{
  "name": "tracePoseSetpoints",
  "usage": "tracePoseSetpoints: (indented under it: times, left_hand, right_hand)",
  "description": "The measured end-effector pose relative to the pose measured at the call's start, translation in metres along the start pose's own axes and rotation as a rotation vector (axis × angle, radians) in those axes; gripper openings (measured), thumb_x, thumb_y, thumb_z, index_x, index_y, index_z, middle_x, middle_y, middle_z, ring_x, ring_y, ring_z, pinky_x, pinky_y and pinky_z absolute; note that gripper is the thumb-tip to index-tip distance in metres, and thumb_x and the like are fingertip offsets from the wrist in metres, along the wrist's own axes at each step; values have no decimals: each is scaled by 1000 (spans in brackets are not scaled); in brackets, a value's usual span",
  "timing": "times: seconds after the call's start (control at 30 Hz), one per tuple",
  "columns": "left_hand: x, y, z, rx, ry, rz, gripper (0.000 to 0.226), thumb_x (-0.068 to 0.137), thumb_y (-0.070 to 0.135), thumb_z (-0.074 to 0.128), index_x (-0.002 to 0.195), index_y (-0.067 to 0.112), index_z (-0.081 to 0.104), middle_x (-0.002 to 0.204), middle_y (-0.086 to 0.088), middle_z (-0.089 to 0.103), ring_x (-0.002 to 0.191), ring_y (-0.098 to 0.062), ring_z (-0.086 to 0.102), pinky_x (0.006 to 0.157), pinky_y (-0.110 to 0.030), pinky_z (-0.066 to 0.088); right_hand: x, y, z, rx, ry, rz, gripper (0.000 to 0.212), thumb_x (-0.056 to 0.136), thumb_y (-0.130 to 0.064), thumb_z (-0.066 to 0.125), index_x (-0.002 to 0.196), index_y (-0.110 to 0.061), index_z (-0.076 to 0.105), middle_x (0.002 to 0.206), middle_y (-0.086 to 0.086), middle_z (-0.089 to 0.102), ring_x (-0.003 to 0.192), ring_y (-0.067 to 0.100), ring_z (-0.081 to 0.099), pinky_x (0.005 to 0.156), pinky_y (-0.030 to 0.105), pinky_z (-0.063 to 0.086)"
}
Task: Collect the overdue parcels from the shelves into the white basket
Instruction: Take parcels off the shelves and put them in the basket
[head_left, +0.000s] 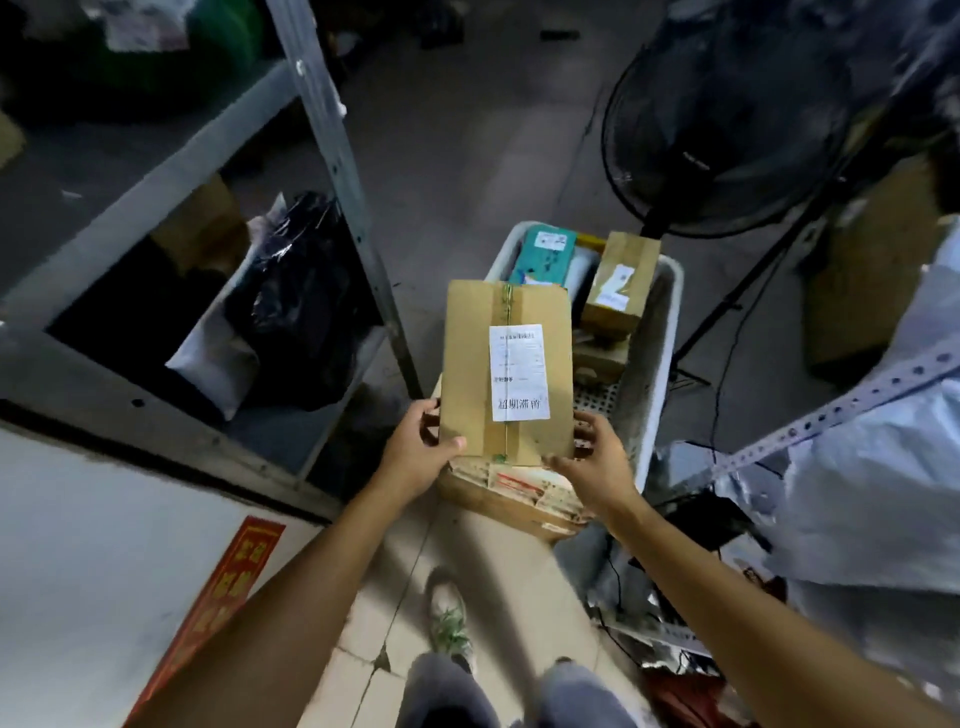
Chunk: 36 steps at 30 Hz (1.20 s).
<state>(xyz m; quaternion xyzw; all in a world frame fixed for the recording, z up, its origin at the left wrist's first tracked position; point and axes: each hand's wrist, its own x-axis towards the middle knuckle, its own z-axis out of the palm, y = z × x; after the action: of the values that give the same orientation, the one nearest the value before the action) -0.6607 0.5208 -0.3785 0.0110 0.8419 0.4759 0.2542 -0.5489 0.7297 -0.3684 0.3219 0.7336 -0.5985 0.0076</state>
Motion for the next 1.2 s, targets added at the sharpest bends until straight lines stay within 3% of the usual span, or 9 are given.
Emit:
tracePoseSetpoints:
  times: [0.27,0.33,0.47,0.6,0.7,0.87,0.93,1.03,1.2]
  left_hand:
    - [87,43,-14,61,-137,48,59,88,12,73,140,18,44,121,7,52,108,-7,50,75,-6,38]
    - [107,54,-11,61,-150,37,59,87,14,74,138,21,45,120,10,53,112,-10,53,88,-16,42]
    - [150,67,0,66,-183,28,57,85,17,77,130,32,46,124,8,60,117,-15,58,106,-41,47]
    - [186,87,14,55,-198,8,53,86,18,76,122,39,43,124,9,59,116,-16,59,104,-44,49]
    - [220,104,29,62,-206,-14,57,87,18,75,132,34,43,134,5,55,119,-19,59,103,-47,50]
    - [282,124,51,62,-206,-33,66,86,18,76,140,30,41,143,3,51,119,-19,59,101,-47,51]
    - [307,129,56,68,-222,-27,67,86,19,77,141,30,40,141,4,51,120,-20,59,101,-47,51]
    - [349,132,64,34,-260,-10,65,86,16,77,139,28,42,130,7,53,121,-19,59,103,-47,50]
    - [404,135,70,6,-286,-3,67,85,15,77,141,25,42,132,2,57,120,-19,59,103,-47,50]
  right_hand:
    - [54,-33,10,76,118,42,63,83,2,72,137,-14,42,122,-2,55,72,-6,66,54,10,50]
    - [73,-39,6,71,132,49,64,84,-1,73,138,-15,42,120,-4,57,79,-4,67,57,11,51]
    - [112,-43,-4,91,149,46,66,81,-4,76,138,-20,45,128,-7,54,113,10,57,85,23,55]
    - [154,-46,-18,117,123,60,63,82,0,74,136,-19,45,120,-8,55,113,12,58,69,11,53]
    - [193,-48,-31,112,125,80,63,82,0,74,135,-19,45,111,-16,55,111,12,59,66,10,51]
    - [257,-51,-47,110,136,114,63,84,2,71,138,-16,43,97,-24,53,84,-7,57,59,4,46]
    - [280,-52,-49,117,147,128,65,84,2,72,139,-17,43,98,-23,56,86,-5,60,66,9,52]
    - [319,-50,-47,129,172,138,69,81,1,74,140,-18,44,107,-12,63,101,7,64,87,30,58]
    - [373,-47,-41,109,214,139,69,80,-1,76,138,-20,44,125,-1,61,107,19,64,88,40,58]
